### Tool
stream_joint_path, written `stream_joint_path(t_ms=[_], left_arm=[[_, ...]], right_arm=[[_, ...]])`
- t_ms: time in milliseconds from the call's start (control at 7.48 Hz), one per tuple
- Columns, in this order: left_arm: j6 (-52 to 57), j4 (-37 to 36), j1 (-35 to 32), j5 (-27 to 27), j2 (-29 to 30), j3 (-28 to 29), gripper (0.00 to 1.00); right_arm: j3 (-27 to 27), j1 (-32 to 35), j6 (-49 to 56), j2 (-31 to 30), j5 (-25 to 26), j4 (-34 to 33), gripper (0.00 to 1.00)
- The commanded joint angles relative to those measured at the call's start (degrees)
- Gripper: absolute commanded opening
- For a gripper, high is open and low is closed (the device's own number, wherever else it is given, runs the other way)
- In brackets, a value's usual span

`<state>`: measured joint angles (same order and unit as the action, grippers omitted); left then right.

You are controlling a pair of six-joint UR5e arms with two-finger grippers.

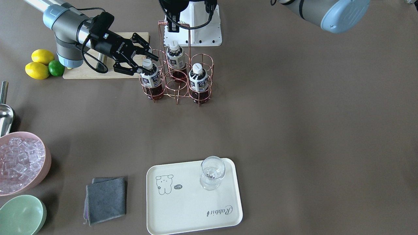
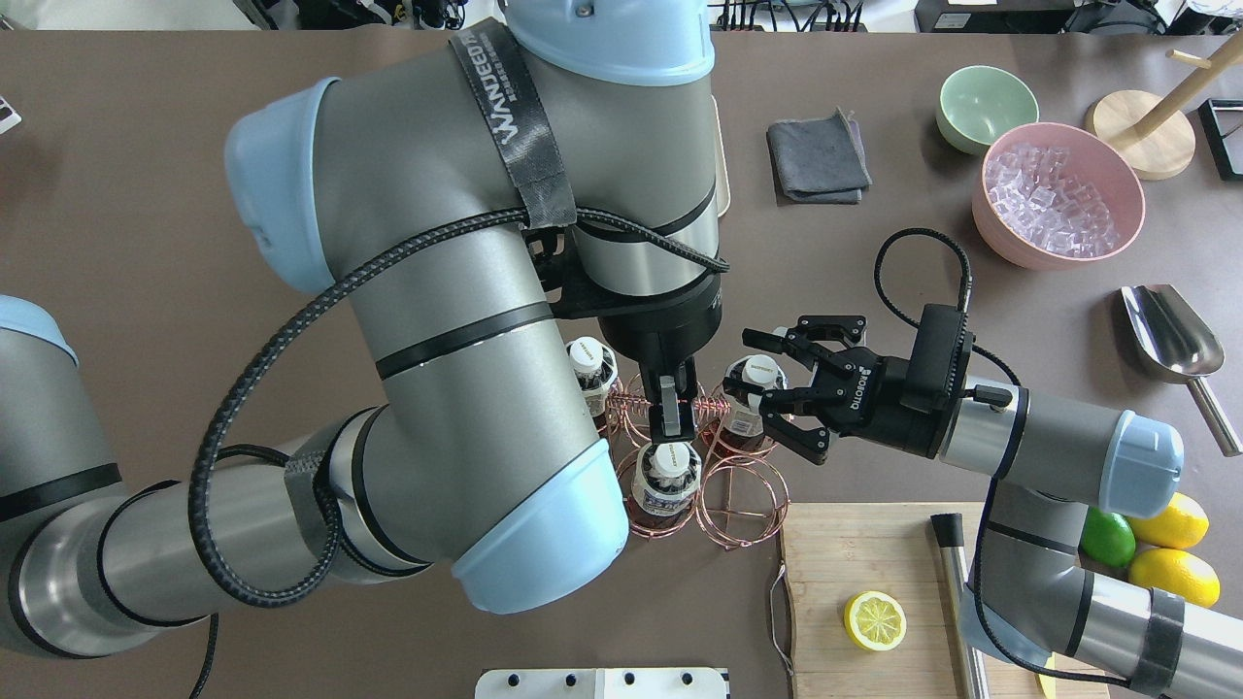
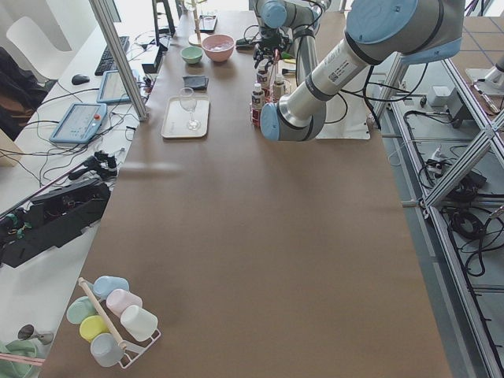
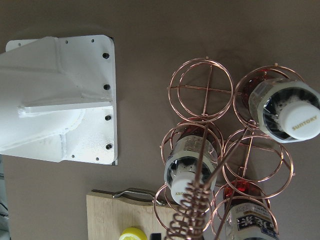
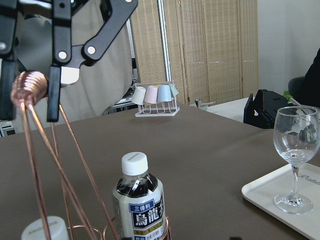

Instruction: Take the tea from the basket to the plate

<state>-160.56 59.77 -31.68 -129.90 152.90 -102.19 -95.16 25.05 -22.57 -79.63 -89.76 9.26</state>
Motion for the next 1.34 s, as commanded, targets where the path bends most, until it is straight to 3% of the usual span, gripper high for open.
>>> stream_joint_path(t_ms=[0,668,936,1069,1203], left_arm=[[0.1,0.0,0.2,0.0,-0.1,0.1,0.0],[0.1,0.0,0.2,0.1,-0.1,0.2,0.0],[0.1,0.0,0.2,0.0,-0.1,0.2,0.0],[0.1,0.0,0.2,0.1,-0.1,0.1,0.0],[0.1,0.0,0.2,0.1,-0.1,0.2,0.0]], right_arm=[[-0.1,0.1,2.1,-0.1,0.3,-0.3,0.08],[-0.3,0.0,2.5,-0.3,1.3,-0.4,0.23],[-0.2,-0.1,2.5,-0.4,1.3,-0.4,0.23],[-0.3,-0.1,2.6,-0.5,1.3,-0.3,0.03],[-1.6,0.1,2.6,-0.9,1.3,-0.6,0.0]])
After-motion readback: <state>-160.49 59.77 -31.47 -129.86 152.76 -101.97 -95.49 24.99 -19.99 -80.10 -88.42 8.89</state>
